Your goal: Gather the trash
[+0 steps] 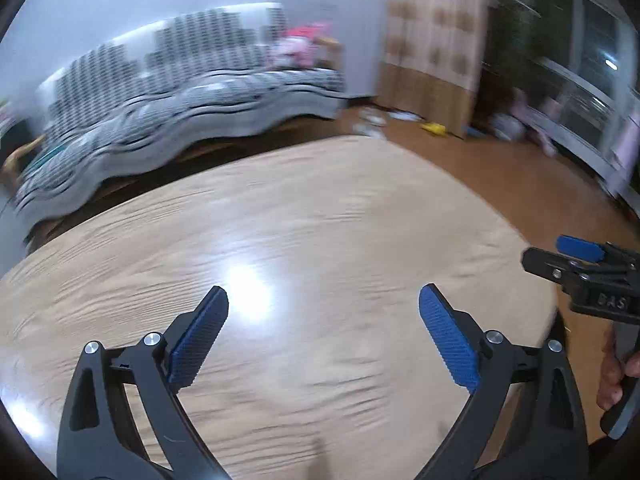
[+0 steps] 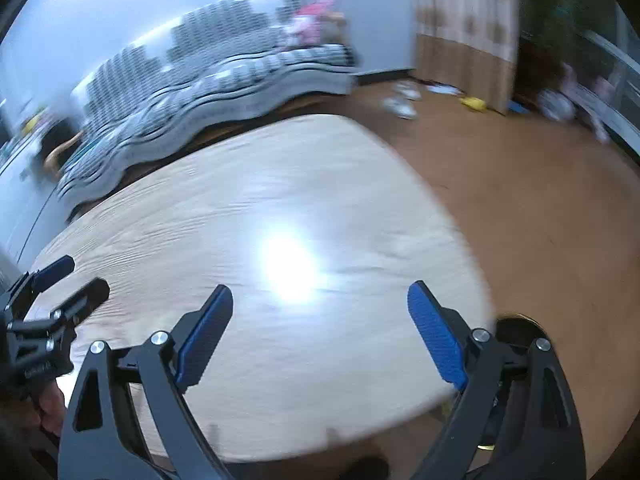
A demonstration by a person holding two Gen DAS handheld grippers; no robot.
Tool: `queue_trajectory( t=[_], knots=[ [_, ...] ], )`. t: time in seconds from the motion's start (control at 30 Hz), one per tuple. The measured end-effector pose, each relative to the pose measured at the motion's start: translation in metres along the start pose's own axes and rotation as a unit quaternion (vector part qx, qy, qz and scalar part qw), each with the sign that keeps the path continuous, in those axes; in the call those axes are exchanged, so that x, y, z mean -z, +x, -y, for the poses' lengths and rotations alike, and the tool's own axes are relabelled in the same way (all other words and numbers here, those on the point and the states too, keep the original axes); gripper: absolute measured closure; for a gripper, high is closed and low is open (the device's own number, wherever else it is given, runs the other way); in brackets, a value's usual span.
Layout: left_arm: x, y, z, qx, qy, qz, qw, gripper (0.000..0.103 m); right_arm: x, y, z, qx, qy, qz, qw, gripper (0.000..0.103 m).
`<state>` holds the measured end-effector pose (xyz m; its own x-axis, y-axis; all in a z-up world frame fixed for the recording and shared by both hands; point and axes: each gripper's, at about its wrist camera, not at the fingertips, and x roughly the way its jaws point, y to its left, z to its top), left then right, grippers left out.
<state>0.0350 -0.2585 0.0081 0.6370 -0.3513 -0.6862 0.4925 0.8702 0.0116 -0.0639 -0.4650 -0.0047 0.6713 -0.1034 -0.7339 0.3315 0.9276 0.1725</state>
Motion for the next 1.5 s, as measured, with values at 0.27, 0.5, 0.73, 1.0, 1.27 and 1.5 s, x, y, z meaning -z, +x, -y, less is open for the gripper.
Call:
queue_trajectory(
  t=[0.27, 0.5, 0.73, 1.0, 1.27, 1.5],
  knots=[
    [0.036, -0.022, -0.138, -0.1, -0.102, -0.012, 0.9896, 0.01, -0.014, 0.031, -0.155, -0.075, -0.097, 0.01, 0.992, 0.017],
    [0.048, -0.028, -0.198, -0.135, -0.143, -0.014, 0.9804, 0.01, -0.007, 0.061, -0.223, -0.084, -0.144, -0.003, 0.986, 0.017],
    [0.05, -0.026, -0.209, -0.139, -0.15, -0.015, 0.9788, 0.01, -0.007, 0.081, -0.23, -0.08, -0.145, -0.015, 0.986, 0.017],
    [0.054, -0.029, -0.211, -0.137, -0.153, -0.013, 0.9787, 0.009, -0.007, 0.084, -0.227, -0.082, -0.142, -0.018, 0.986, 0.017],
    [0.054, -0.031, -0.209, -0.137, -0.152, -0.014, 0.9788, 0.01, -0.007, 0.083, -0.226, -0.083, -0.143, -0.02, 0.986, 0.017],
    [0.053, -0.03, -0.208, -0.135, -0.152, -0.014, 0.9791, 0.01, -0.006, 0.083, -0.223, -0.081, -0.142, -0.019, 0.986, 0.017]
  ],
)
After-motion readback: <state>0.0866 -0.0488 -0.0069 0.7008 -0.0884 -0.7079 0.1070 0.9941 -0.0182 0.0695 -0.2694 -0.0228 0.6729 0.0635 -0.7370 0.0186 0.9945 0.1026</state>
